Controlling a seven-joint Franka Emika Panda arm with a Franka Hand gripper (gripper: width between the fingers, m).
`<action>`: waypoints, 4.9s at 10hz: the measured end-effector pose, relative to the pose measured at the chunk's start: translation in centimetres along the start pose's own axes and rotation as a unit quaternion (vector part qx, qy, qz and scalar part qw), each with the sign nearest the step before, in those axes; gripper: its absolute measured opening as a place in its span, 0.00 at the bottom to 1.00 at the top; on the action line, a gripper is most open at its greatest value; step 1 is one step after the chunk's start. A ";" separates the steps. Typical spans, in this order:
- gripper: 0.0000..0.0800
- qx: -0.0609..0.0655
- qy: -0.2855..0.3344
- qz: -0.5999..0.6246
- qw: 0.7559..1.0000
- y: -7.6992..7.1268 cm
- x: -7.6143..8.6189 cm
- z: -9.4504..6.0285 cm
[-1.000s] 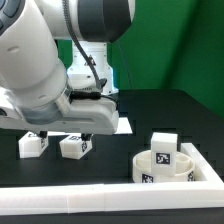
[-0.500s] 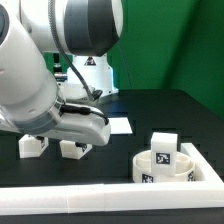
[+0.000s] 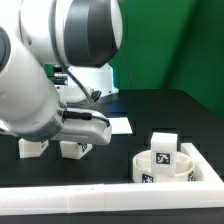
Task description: Assemble stool
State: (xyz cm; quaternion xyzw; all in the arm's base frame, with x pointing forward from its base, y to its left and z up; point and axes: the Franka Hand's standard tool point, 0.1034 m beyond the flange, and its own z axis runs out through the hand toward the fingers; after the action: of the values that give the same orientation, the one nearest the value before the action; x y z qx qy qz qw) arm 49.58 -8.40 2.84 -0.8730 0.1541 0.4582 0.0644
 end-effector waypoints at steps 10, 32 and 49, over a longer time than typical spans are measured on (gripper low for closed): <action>0.65 -0.011 0.003 -0.004 1.000 -1.8 1.6 0.1; 0.42 -0.014 0.069 0.025 0.997 -7.3 -5.8 -6.2; 0.42 0.031 0.526 -0.032 0.849 -18.0 -9.1 -8.6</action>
Offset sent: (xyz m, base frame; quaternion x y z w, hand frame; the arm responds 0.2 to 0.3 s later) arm 0.0063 0.0145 0.0062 -0.0063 0.0019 0.0107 0.9999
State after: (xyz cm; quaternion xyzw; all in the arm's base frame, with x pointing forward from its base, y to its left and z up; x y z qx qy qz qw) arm 57.36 8.36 14.68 -0.9854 0.1506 -0.0773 0.0154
